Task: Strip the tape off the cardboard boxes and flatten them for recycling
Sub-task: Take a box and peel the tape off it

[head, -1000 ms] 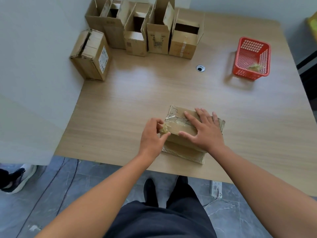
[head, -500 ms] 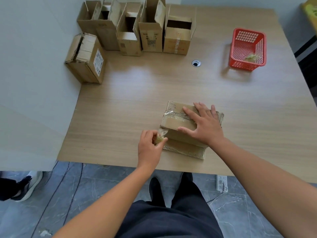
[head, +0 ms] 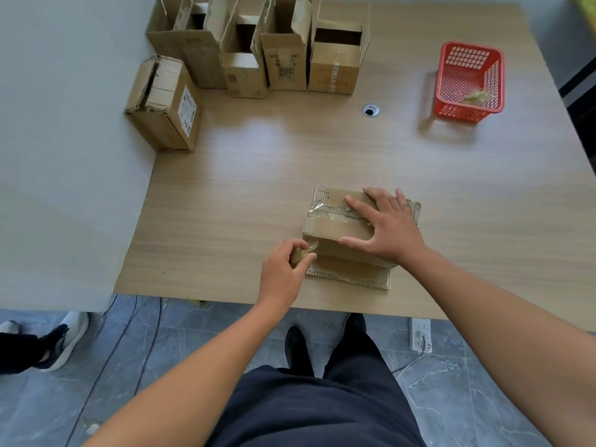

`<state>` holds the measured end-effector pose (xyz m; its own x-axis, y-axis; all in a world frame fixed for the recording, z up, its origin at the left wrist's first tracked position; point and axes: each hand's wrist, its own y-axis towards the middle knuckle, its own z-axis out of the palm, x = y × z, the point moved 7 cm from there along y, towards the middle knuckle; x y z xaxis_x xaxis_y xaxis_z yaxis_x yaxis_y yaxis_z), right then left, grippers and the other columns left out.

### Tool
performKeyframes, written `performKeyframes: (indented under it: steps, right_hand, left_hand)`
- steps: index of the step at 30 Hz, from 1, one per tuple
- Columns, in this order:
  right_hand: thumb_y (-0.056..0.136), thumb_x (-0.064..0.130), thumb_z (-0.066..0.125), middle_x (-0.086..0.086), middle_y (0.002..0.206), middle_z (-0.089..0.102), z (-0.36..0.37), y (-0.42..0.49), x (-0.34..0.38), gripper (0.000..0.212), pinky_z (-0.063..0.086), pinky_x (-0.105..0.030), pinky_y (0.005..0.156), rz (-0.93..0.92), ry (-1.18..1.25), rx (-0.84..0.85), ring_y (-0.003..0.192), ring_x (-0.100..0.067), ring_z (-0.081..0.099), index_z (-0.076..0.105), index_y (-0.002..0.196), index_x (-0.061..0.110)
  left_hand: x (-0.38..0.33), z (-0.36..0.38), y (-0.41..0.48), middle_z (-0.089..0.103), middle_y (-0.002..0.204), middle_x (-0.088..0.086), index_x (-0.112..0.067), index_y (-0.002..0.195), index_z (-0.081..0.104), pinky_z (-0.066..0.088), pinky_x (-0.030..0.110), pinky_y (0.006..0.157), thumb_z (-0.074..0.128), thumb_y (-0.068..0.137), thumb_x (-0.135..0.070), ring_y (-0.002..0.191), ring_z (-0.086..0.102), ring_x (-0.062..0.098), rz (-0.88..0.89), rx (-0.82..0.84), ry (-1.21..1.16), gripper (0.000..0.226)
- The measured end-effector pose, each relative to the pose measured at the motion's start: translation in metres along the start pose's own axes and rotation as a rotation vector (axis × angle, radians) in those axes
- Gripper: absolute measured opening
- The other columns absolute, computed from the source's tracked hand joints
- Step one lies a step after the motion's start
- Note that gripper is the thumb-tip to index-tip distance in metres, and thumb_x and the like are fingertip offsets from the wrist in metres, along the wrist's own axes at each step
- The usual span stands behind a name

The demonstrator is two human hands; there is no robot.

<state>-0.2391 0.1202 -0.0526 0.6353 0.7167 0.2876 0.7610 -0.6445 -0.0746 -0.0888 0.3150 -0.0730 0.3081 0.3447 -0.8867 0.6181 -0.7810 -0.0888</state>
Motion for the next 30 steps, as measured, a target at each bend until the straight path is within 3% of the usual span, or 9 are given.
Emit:
performKeyframes:
  steps: [4,10,14,16,17,20,24,28,30]
  right_hand:
    - [0.069,0.097,0.038,0.001,0.164,0.027,0.000,-0.001,0.000,0.099,-0.011,-0.044,0.127,-0.012,0.009,-0.006,0.156,-0.020,0.015,0.034,0.155,0.048]
    - [0.068,0.097,0.035,0.001,0.166,0.023,-0.002,0.003,-0.003,0.101,-0.011,-0.045,0.126,0.073,0.020,-0.003,0.156,-0.019,0.013,0.033,0.156,0.048]
    - [0.069,0.096,0.037,0.001,0.167,0.023,-0.002,0.000,-0.002,0.101,-0.013,-0.043,0.126,0.004,0.024,0.019,0.156,-0.018,0.012,0.033,0.156,0.046]
    - [0.069,0.094,0.043,-0.001,0.166,0.023,-0.004,-0.003,-0.001,0.102,-0.010,-0.046,0.127,-0.015,0.039,0.012,0.156,-0.022,0.013,0.034,0.157,0.042]
    - [0.069,0.092,0.050,-0.003,0.163,0.025,-0.007,-0.005,0.000,0.103,-0.006,-0.051,0.127,-0.010,0.056,-0.022,0.154,-0.027,0.015,0.037,0.156,0.038]
    - [0.069,0.082,0.066,-0.009,0.142,0.038,-0.019,-0.013,0.007,0.094,0.010,-0.067,0.122,0.003,-0.012,-0.202,0.136,-0.034,0.031,0.050,0.139,0.022]
    - [0.078,0.083,0.040,-0.001,0.146,0.038,-0.016,-0.017,0.001,0.086,0.010,-0.064,0.122,0.007,-0.035,-0.074,0.138,-0.028,0.037,0.048,0.142,0.026]
    - [0.079,0.088,0.041,0.001,0.161,0.020,-0.018,-0.025,-0.029,0.094,0.013,-0.047,0.127,-0.040,0.014,0.058,0.150,-0.027,0.019,0.032,0.157,0.036]
    - [0.080,0.087,0.040,0.002,0.164,0.020,-0.019,-0.031,-0.038,0.094,0.008,-0.046,0.128,-0.044,0.023,0.061,0.153,-0.026,0.016,0.032,0.159,0.036]
  left_hand:
    - [0.002,0.001,0.007,0.064,0.088,-0.016,-0.032,0.103,0.067,0.043,0.010,0.067,0.076,0.088,-0.045,0.080,0.058,0.000,-0.059,0.021,-0.011,0.022]
    - [0.040,0.010,-0.005,0.055,0.088,-0.009,-0.024,0.095,0.057,0.036,0.023,0.063,0.068,0.087,-0.060,0.080,0.052,0.011,-0.039,0.298,0.461,0.038]
    - [0.064,-0.002,-0.023,0.049,0.119,-0.003,-0.022,0.120,0.054,0.043,0.029,0.088,0.038,0.093,-0.074,0.103,0.053,0.012,-0.284,0.289,0.218,0.061]
    - [0.047,-0.005,-0.016,0.045,0.125,-0.003,-0.027,0.125,0.052,0.044,0.037,0.102,0.042,0.102,-0.055,0.113,0.052,0.015,-0.307,0.284,0.026,0.038]
    - [0.032,-0.007,-0.009,0.046,0.124,-0.006,-0.030,0.127,0.052,0.045,0.035,0.101,0.049,0.102,-0.044,0.112,0.053,0.012,-0.261,0.273,-0.018,0.029]
    - [-0.019,-0.017,0.016,0.056,0.114,-0.009,-0.032,0.135,0.053,0.047,0.018,0.083,0.064,0.097,-0.030,0.095,0.058,0.000,-0.067,0.264,-0.034,0.040]
    - [-0.070,-0.007,0.052,0.057,0.107,-0.003,-0.021,0.136,0.056,0.056,0.026,0.084,0.076,0.090,-0.015,0.082,0.060,0.006,0.114,0.378,0.097,0.051]
    - [-0.093,0.019,0.069,0.025,0.150,0.001,-0.025,0.117,0.070,0.052,0.031,0.100,0.080,0.087,-0.019,0.087,0.063,0.011,0.173,0.591,0.328,0.033]
    - [-0.100,0.032,0.073,0.007,0.165,-0.010,-0.030,0.118,0.069,0.039,0.033,0.112,0.079,0.087,-0.035,0.119,0.053,0.012,0.270,0.635,0.518,0.032]
